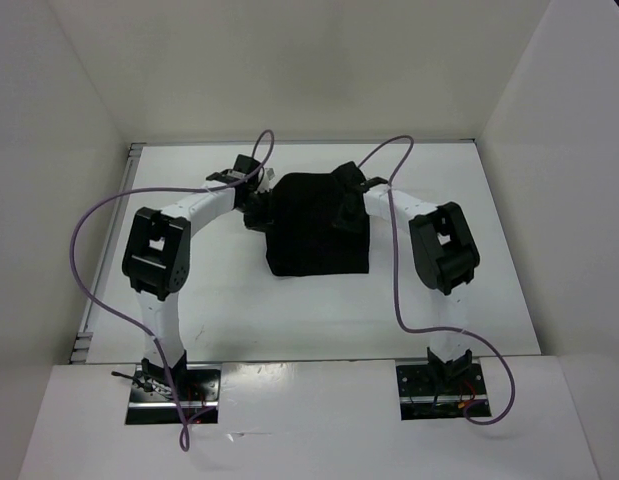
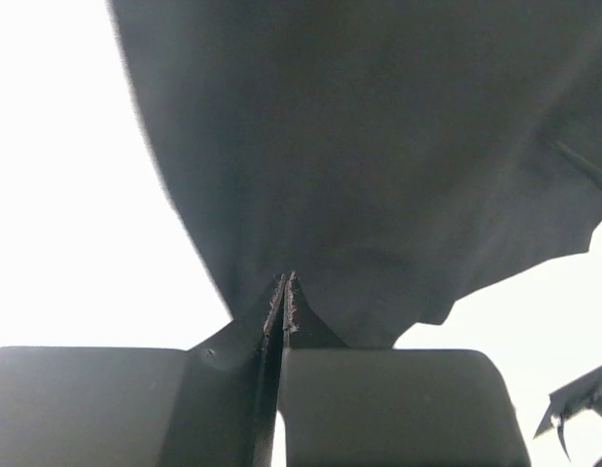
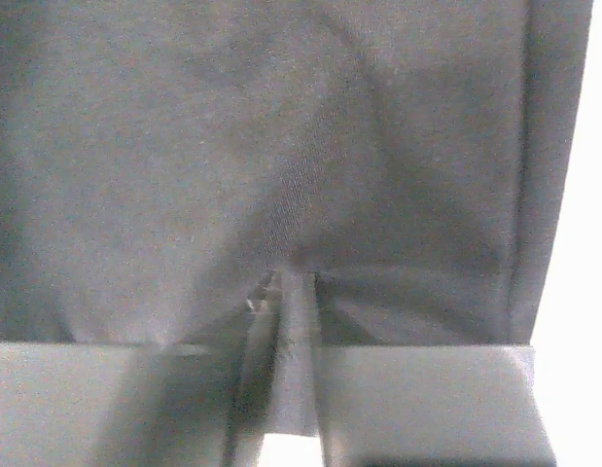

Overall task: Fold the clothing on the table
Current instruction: Flatten the skirt out

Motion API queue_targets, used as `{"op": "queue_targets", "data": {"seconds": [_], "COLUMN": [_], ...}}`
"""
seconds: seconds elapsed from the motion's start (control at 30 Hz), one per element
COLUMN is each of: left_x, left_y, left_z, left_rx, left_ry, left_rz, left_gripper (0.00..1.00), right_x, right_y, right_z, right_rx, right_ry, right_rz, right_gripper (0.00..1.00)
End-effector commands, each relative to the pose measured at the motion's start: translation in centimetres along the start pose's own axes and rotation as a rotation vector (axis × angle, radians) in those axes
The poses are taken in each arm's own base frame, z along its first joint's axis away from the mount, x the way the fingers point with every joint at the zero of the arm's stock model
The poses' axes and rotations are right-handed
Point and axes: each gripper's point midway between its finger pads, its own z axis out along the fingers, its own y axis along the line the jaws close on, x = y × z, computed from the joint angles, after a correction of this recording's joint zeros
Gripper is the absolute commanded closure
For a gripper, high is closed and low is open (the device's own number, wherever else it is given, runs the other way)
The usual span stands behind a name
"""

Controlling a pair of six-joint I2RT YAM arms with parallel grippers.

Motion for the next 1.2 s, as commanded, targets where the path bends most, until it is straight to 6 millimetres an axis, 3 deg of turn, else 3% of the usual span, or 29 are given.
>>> {"op": "queue_targets", "data": {"seconds": [0.0,0.03,0.07,0.13,0.17,0.3,0.57,1.1,1.17], "left_x": [-0.9,-0.9,-0.7,0.0,0.2,0.9,1.4,2.1,2.1], "left_y": [1.1,1.1,1.3,1.1,1.1,0.6,0.3,0.7,0.7], "left_z": [-2.9,-3.1,-3.4,-3.9,-4.0,-4.7,-4.9,-4.1,-4.1], "left_rx": [-0.035,-0.032,-0.027,-0.014,-0.014,0.016,0.036,0.036,0.036], "left_ry": [-0.048,-0.056,-0.054,-0.056,-0.054,-0.057,-0.058,-0.029,-0.029], "left_rz": [0.012,0.014,0.006,0.008,-0.002,-0.008,-0.014,-0.023,-0.023], "left_gripper": [0.97,0.96,0.96,0.96,0.94,0.93,0.93,0.93,0.93], "right_x": [-3.2,-3.4,-2.7,-3.0,-2.3,-0.7,2.6,5.7,6.3], "right_y": [2.0,1.2,-0.1,-1.1,-2.9,-5.2,-6.9,-9.2,-9.5], "right_z": [-5.9,-6.6,-6.9,-8.3,-8.1,-7.8,-6.1,-3.1,-2.8], "right_rx": [-0.096,-0.066,-0.028,0.010,0.087,0.178,0.214,0.302,0.308], "right_ry": [-0.156,-0.182,-0.174,-0.202,-0.189,-0.147,-0.046,0.062,0.083], "right_rz": [-0.020,-0.017,-0.018,-0.015,-0.021,-0.015,-0.004,-0.017,-0.019], "right_gripper": [0.67,0.56,0.54,0.53,0.53,0.53,0.55,0.58,0.64]}}
